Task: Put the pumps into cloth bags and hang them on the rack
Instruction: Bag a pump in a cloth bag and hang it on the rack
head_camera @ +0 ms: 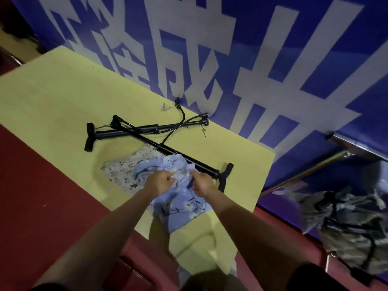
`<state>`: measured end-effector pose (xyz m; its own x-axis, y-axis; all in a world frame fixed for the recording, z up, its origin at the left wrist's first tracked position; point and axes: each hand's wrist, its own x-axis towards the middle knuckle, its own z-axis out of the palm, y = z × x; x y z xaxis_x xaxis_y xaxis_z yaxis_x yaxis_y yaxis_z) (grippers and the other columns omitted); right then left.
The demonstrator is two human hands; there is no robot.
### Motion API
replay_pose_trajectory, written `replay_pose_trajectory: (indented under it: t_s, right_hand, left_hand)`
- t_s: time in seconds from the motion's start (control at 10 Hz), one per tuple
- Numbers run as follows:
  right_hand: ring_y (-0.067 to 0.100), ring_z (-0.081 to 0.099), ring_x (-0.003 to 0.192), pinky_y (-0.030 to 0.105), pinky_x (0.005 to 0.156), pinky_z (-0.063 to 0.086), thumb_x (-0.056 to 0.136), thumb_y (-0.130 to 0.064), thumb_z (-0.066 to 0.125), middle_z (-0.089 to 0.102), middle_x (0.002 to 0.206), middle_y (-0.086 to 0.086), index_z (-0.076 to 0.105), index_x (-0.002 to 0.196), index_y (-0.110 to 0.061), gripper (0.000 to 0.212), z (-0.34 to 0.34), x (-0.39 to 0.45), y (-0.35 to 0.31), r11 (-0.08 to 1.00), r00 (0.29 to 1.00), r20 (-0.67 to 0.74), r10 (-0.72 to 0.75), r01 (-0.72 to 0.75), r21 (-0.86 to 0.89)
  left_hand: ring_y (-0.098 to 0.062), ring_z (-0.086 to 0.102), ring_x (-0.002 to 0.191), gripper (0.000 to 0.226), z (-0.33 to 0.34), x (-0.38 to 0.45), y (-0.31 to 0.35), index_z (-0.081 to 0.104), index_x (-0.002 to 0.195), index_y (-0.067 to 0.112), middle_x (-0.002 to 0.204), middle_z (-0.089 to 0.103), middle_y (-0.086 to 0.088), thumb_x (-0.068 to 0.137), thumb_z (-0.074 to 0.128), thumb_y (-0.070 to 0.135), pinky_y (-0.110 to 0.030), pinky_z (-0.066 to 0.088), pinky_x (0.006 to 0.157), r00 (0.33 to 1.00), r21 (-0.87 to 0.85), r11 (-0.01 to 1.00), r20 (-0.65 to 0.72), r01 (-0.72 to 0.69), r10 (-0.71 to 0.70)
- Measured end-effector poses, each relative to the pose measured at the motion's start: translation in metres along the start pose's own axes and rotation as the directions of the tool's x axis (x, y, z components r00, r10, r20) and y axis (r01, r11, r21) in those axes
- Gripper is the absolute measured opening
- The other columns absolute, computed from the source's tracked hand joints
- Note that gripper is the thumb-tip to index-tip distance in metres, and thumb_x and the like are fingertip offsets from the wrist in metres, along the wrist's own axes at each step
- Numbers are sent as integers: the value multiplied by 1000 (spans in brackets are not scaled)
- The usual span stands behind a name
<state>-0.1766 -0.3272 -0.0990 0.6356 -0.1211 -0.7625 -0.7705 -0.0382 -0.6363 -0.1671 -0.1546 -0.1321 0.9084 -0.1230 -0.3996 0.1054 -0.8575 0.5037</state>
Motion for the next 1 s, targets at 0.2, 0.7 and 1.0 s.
replay_pose_trajectory:
  t_s: [0.2, 0.7, 1.0]
  right_hand:
    - [18, 53, 62, 30, 62, 47, 98, -27, 51, 57, 70, 0, 57, 76, -17, 25, -3, -24, -20, 990, 993, 71, -98, 91, 104]
    - [27, 64, 86, 39, 90, 49, 101, -30, 39, 68, 91, 17, 72, 90, 0, 46, -89, -129, -136, 666, 825, 322, -465, 87, 741]
    - [24, 68, 64, 36, 75, 49, 96, -36, 43, 68, 67, 12, 72, 58, -7, 56, -108, -145, -149, 667, 762, 360, -538, 125, 734]
  left_hand:
    - [-12, 39, 57, 34, -18, -28, 50, 42, 66, 18, 60, 39, -5, 98, 50, 28, -33, 32, 58, 975, -404, 888, -105, -220, 194]
    - [-9, 63, 84, 24, -132, -57, 154, 62, 101, 16, 93, 63, -1, 104, 39, 15, -23, 51, 66, 882, -620, 641, -418, -452, 218]
    - [-13, 46, 129, 55, -107, -57, 167, 40, 143, 27, 136, 51, 10, 93, 57, 42, -32, 40, 104, 984, -769, 615, -127, -177, 124]
